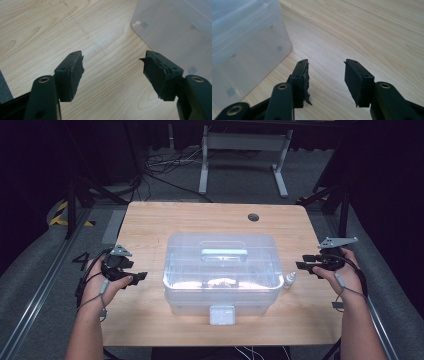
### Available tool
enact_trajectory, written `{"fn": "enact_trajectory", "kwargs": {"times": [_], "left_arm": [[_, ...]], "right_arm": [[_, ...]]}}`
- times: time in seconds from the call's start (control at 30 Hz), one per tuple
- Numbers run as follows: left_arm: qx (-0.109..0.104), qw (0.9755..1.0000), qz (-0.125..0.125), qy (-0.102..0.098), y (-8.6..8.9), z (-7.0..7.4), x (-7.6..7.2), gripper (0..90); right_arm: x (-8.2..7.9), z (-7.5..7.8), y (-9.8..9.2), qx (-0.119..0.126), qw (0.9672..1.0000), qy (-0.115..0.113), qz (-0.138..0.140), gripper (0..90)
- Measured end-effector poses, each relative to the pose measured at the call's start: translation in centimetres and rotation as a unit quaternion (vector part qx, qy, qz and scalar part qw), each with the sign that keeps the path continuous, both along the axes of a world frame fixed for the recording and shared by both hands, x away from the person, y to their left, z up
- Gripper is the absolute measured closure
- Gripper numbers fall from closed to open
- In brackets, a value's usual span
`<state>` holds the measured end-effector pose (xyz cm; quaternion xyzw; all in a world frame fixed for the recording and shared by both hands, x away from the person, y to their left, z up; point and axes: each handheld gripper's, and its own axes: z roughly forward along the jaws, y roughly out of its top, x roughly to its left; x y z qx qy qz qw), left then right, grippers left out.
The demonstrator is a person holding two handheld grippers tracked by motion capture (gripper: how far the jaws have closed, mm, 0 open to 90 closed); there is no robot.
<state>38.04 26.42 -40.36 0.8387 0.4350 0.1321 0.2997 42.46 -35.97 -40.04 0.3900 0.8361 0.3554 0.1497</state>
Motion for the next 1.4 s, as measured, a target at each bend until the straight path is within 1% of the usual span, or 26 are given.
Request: {"fn": "enact_trajectory", "kwargs": {"times": [0.1, 0.13, 0.17, 0.2, 0.27, 0.37, 0.43, 0.47, 0.5, 0.53, 0.57, 0.6, 0.7, 0.77, 0.8, 0.83, 0.9, 0.93, 1.0, 1.03, 1.1, 1.23, 1.27, 1.3, 1.37, 1.4], "left_arm": [[-0.002, 1.0000, 0.000, 0.009, -0.2, 0.6, -0.2, 36.6], [-0.002, 1.0000, -0.002, 0.009, -0.3, 0.8, -0.3, 37.8], [-0.001, 0.9999, -0.010, 0.004, -0.5, 1.0, -0.3, 38.2], [-0.001, 0.9999, -0.010, 0.004, -0.5, 1.0, -0.3, 38.1], [-0.008, 0.9999, -0.012, -0.003, -0.5, 1.2, -0.3, 38.0], [-0.030, 0.9993, -0.013, -0.020, -0.6, 1.6, -0.3, 36.5], [-0.029, 0.9990, -0.022, -0.026, -1.0, 1.8, -0.4, 35.8], [-0.030, 0.9990, -0.025, -0.019, -1.2, 1.9, -0.4, 35.9], [-0.027, 0.9992, -0.028, -0.005, -1.3, 2.0, -0.5, 39.5], [-0.027, 0.9992, -0.028, -0.005, -1.3, 2.0, -0.5, 41.9], [-0.023, 0.9994, -0.027, 0.002, -1.5, 2.2, -0.5, 41.9], [-0.019, 0.9993, -0.031, -0.001, -1.5, 2.4, -0.6, 41.6], [-0.038, 0.9979, -0.051, -0.004, -2.0, 3.4, -0.9, 41.9], [-0.045, 0.9970, -0.062, -0.009, -2.4, 4.3, -1.2, 41.8], [-0.045, 0.9970, -0.062, -0.009, -2.4, 4.3, -1.2, 41.8], [-0.037, 0.9967, -0.070, -0.019, -2.8, 5.2, -1.3, 41.6], [-0.035, 0.9965, -0.073, -0.022, -2.9, 5.5, -1.4, 41.1], [-0.040, 0.9956, -0.080, -0.027, -3.2, 6.4, -1.5, 41.0], [-0.045, 0.9943, -0.091, -0.031, -3.4, 7.2, -1.4, 40.8], [-0.045, 0.9943, -0.091, -0.031, -3.4, 7.2, -1.4, 40.8], [-0.049, 0.9932, -0.101, -0.033, -3.7, 7.7, -1.3, 40.8], [-0.053, 0.9900, -0.123, -0.043, -4.7, 9.2, -1.0, 40.2], [-0.056, 0.9891, -0.129, -0.044, -4.9, 9.4, -0.9, 40.0], [-0.056, 0.9891, -0.129, -0.044, -4.9, 9.4, -0.9, 39.9], [-0.062, 0.9869, -0.141, -0.048, -5.5, 9.9, -0.7, 39.3], [-0.066, 0.9864, -0.142, -0.051, -5.7, 10.0, -0.6, 38.7]], "right_arm": [[-0.1, 0.0, 0.0, 0.010, 0.9999, -0.002, 0.000, 55.9], [-0.1, 0.0, -0.1, 0.013, 0.9999, -0.007, 0.003, 56.1], [-0.1, 0.0, -0.1, 0.016, 0.9999, 0.003, -0.002, 56.7], [-0.1, 0.0, -0.1, 0.016, 0.9999, 0.003, -0.002, 56.7], [-0.2, 0.1, -0.3, 0.006, 0.9999, 0.010, -0.006, 54.9], [-0.3, 0.3, -0.5, -0.008, 0.9998, 0.011, -0.011, 55.2], [-0.4, 0.5, -0.6, -0.014, 0.9998, 0.009, -0.007, 56.6], [-0.5, 0.5, -0.6, -0.013, 0.9998, 0.009, -0.009, 56.6], [-0.6, 0.6, -0.6, -0.013, 0.9998, 0.008, -0.011, 56.6], [-0.6, 0.6, -0.6, -0.013, 0.9998, 0.008, -0.011, 56.6], [-0.6, 0.6, -0.6, -0.013, 0.9998, 0.010, -0.010, 56.5], [-0.7, 0.6, -0.6, -0.012, 0.9998, 0.014, -0.012, 56.3], [-0.7, 0.7, -0.5, -0.012, 0.9998, 0.009, -0.009, 55.9], [-0.7, 0.7, -0.5, -0.012, 0.9998, 0.010, -0.010, 55.7], [-0.7, 0.7, -0.5, -0.012, 0.9998, 0.010, -0.011, 55.5], [-0.8, 0.6, -0.5, -0.012, 0.9998, 0.010, -0.012, 55.1], [-0.8, 0.6, -0.5, -0.010, 0.9998, 0.010, -0.012, 55.1], [-0.9, 0.6, -0.6, -0.009, 0.9998, 0.010, -0.013, 54.9], [-1.0, 0.7, -0.7, -0.008, 0.9998, 0.011, -0.014, 54.8], [-1.0, 0.7, -0.7, -0.008, 0.9998, 0.011, -0.014, 54.8], [-1.1, 0.7, -0.8, -0.006, 0.9998, 0.012, -0.017, 54.6], [-1.2, 0.6, -1.0, -0.003, 0.9997, 0.013, -0.020, 54.2], [-1.2, 0.5, -1.0, -0.003, 0.9997, 0.012, -0.019, 54.1], [-1.2, 0.5, -1.0, -0.003, 0.9997, 0.012, -0.019, 54.1], [-1.3, 0.5, -1.0, -0.001, 0.9996, 0.017, -0.023, 53.4], [-1.3, 0.4, -1.0, 0.002, 0.9996, 0.017, -0.024, 52.7]]}}
